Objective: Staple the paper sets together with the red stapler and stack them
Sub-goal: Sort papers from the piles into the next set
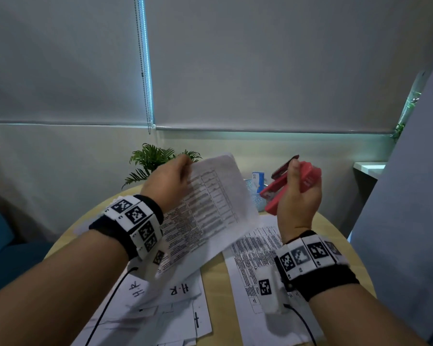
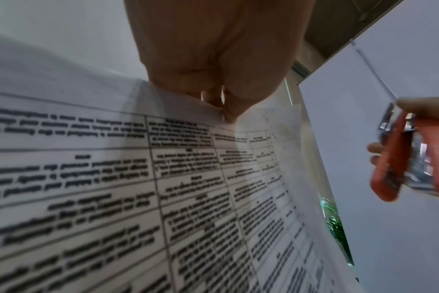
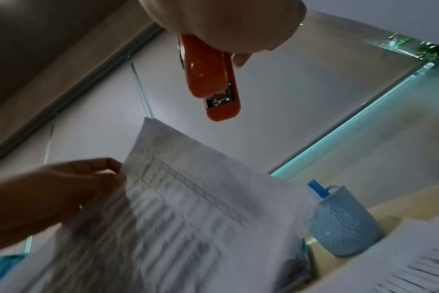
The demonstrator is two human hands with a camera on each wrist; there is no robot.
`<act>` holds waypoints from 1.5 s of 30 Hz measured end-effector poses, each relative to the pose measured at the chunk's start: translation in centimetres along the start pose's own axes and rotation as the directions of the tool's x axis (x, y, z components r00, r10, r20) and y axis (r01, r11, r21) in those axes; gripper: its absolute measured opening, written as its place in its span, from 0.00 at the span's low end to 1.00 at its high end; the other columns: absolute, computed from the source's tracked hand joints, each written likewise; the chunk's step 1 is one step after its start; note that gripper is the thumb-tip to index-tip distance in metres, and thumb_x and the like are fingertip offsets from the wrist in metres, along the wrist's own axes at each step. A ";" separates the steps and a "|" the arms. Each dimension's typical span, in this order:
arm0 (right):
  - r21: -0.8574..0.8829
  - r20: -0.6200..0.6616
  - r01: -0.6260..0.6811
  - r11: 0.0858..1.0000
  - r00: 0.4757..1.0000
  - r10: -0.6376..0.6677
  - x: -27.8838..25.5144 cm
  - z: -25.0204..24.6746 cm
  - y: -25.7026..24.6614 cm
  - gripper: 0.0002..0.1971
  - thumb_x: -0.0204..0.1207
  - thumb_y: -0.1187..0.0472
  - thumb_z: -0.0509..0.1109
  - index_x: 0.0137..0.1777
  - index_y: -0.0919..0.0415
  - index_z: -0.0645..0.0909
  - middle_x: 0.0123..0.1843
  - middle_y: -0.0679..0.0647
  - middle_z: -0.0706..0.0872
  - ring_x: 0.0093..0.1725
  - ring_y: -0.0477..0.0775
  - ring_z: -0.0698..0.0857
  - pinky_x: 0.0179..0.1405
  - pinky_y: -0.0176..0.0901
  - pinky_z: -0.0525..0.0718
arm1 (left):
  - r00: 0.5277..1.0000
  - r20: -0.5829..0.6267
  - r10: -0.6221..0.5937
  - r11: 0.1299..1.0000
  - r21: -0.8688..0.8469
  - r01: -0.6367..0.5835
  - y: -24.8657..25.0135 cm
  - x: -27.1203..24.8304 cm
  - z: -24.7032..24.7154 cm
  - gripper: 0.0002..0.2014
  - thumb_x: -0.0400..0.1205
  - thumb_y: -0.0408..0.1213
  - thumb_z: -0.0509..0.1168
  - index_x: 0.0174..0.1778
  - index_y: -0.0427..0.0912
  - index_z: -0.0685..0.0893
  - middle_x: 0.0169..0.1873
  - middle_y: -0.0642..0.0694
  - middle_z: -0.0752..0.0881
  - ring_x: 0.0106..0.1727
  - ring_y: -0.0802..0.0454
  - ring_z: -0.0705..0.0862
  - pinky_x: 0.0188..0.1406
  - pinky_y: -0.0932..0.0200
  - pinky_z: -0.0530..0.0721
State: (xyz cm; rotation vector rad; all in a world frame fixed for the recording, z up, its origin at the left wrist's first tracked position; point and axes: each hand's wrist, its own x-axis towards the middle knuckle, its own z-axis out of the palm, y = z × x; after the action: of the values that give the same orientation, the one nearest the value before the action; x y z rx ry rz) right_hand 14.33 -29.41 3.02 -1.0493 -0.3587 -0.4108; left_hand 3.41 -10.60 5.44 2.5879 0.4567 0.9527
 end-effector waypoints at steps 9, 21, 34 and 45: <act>-0.236 0.440 -0.454 0.859 0.739 0.511 -3.9 -2.2 4.2 0.36 0.65 0.36 0.75 0.68 0.55 0.73 0.57 0.59 0.83 0.51 0.54 0.86 0.51 0.48 0.85 | 0.941 -0.329 -0.083 0.971 -0.237 0.003 0.5 0.5 -3.0 0.04 0.84 0.31 0.51 0.47 0.46 0.67 0.32 0.52 0.76 0.31 0.62 0.73 0.26 0.67 0.67; -0.255 0.489 -0.532 0.807 0.649 0.582 -2.1 -1.7 1.9 0.19 0.76 0.44 0.66 0.50 0.62 0.82 0.36 0.55 0.86 0.35 0.53 0.85 0.42 0.49 0.83 | 0.979 -0.068 -0.190 0.948 -0.273 0.164 -0.9 0.5 -3.0 0.06 0.88 0.39 0.51 0.57 0.44 0.70 0.36 0.54 0.78 0.34 0.59 0.78 0.30 0.64 0.74; -0.874 0.095 -0.362 0.324 0.527 0.845 3.2 -10.6 7.0 0.20 0.74 0.40 0.70 0.47 0.59 0.81 0.41 0.63 0.88 0.45 0.64 0.87 0.63 0.58 0.82 | 0.620 0.650 -0.439 0.850 0.523 0.053 -9.1 -3.9 1.0 0.17 0.85 0.48 0.57 0.67 0.46 0.77 0.67 0.46 0.78 0.63 0.49 0.80 0.59 0.62 0.75; -0.921 0.242 -0.101 0.376 0.607 0.757 0.2 -3.6 5.5 0.23 0.75 0.39 0.66 0.44 0.61 0.85 0.38 0.57 0.90 0.37 0.54 0.89 0.44 0.46 0.86 | 0.506 0.701 -0.503 0.805 0.593 -0.022 -12.0 -5.6 1.9 0.22 0.85 0.51 0.56 0.74 0.51 0.73 0.72 0.49 0.75 0.71 0.49 0.74 0.71 0.57 0.70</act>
State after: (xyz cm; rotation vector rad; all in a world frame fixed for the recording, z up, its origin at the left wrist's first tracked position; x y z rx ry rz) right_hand 17.50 -30.28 -2.68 -2.2588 -0.4505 0.4481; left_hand -1.54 -2.64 -4.07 2.9046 0.8598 -0.7052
